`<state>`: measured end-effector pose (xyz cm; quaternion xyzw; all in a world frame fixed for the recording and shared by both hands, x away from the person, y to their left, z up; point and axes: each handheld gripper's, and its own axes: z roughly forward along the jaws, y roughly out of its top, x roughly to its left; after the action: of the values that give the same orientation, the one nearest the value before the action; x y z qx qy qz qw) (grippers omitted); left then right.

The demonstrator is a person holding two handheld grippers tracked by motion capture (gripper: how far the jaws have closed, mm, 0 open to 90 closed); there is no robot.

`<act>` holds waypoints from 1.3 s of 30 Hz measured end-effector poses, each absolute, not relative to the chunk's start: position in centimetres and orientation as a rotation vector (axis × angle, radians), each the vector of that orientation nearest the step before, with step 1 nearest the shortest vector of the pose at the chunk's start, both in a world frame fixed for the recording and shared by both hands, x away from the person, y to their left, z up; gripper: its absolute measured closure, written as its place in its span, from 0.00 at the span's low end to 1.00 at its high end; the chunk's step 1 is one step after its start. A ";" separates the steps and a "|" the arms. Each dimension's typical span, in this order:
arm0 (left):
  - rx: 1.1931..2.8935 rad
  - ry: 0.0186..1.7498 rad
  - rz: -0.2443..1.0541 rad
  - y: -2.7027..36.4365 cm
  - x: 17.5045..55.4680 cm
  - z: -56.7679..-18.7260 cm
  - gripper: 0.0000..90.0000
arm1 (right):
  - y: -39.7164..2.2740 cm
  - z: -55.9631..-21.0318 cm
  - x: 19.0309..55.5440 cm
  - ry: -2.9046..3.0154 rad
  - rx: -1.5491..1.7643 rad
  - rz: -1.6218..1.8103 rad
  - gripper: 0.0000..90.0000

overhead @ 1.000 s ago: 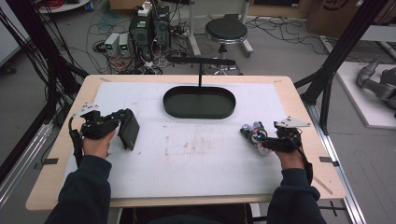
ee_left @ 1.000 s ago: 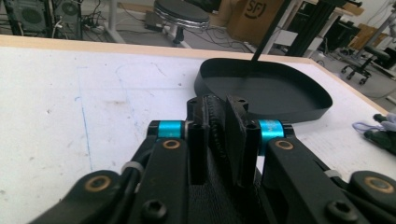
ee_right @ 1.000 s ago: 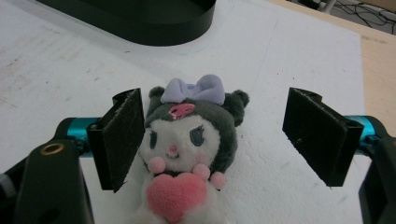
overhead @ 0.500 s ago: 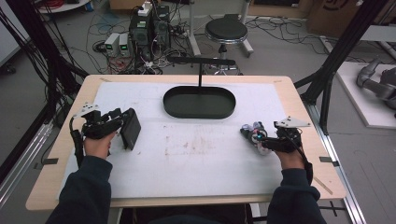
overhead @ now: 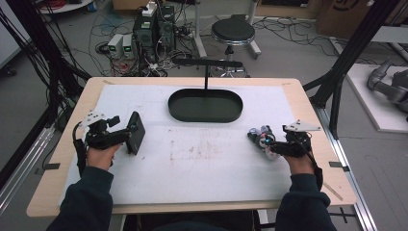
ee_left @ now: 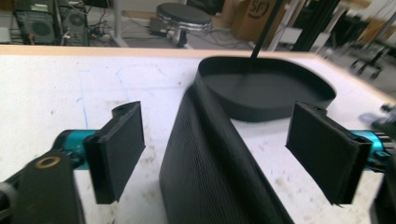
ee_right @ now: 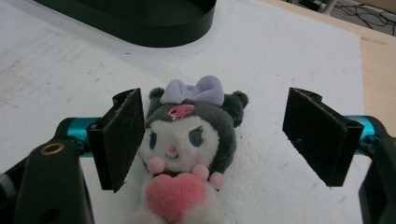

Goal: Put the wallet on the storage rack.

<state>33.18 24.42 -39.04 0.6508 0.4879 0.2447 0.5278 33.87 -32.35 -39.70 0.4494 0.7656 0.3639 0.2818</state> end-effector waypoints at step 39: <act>1.569 1.002 0.611 21.7 37.3 -35.7 0.86 | -32.7 -39.1 33.9 2.018 1.212 1.034 0.24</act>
<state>37.27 21.70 -35.68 0.6649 0.4246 0.2587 0.5573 33.92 -32.72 -39.06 0.4522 0.7532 0.3858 0.2816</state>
